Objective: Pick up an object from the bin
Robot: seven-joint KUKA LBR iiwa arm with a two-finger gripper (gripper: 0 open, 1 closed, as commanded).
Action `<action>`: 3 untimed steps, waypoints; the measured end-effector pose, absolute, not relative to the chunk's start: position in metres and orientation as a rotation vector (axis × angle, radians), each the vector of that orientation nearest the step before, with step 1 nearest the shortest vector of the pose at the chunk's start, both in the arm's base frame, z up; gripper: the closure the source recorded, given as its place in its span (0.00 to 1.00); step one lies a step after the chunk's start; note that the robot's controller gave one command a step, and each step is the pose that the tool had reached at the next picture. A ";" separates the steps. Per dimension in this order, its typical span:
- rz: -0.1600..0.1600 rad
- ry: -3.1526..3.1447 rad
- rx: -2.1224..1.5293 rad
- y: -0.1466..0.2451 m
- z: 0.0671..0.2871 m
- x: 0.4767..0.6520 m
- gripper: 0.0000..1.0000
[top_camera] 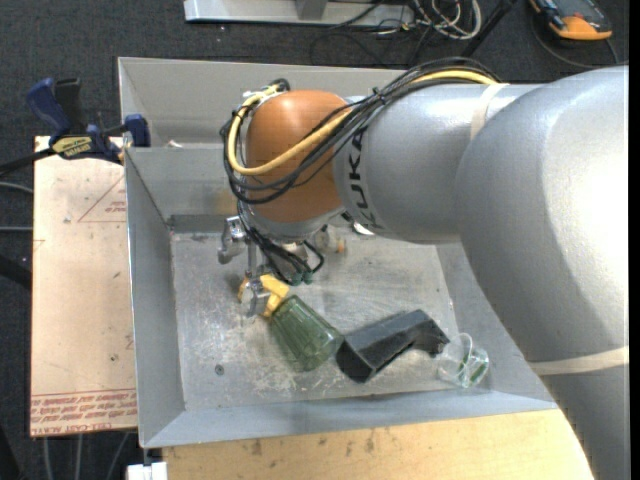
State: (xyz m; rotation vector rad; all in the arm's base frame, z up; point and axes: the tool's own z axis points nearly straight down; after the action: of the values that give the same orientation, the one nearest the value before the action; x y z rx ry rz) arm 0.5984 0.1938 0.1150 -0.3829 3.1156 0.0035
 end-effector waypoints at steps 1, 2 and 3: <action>0.006 3.095 -0.498 0.184 0.103 0.604 0.00; 0.008 3.074 -0.627 0.152 0.077 0.612 0.00; 0.007 3.076 -0.603 0.147 0.079 0.599 1.00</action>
Offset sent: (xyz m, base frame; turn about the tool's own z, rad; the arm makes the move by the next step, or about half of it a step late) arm 0.0142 -0.0493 -0.0450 -0.1602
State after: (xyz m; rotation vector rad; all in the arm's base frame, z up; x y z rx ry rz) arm 0.5994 0.1467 0.0790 -0.6034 3.0756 0.0075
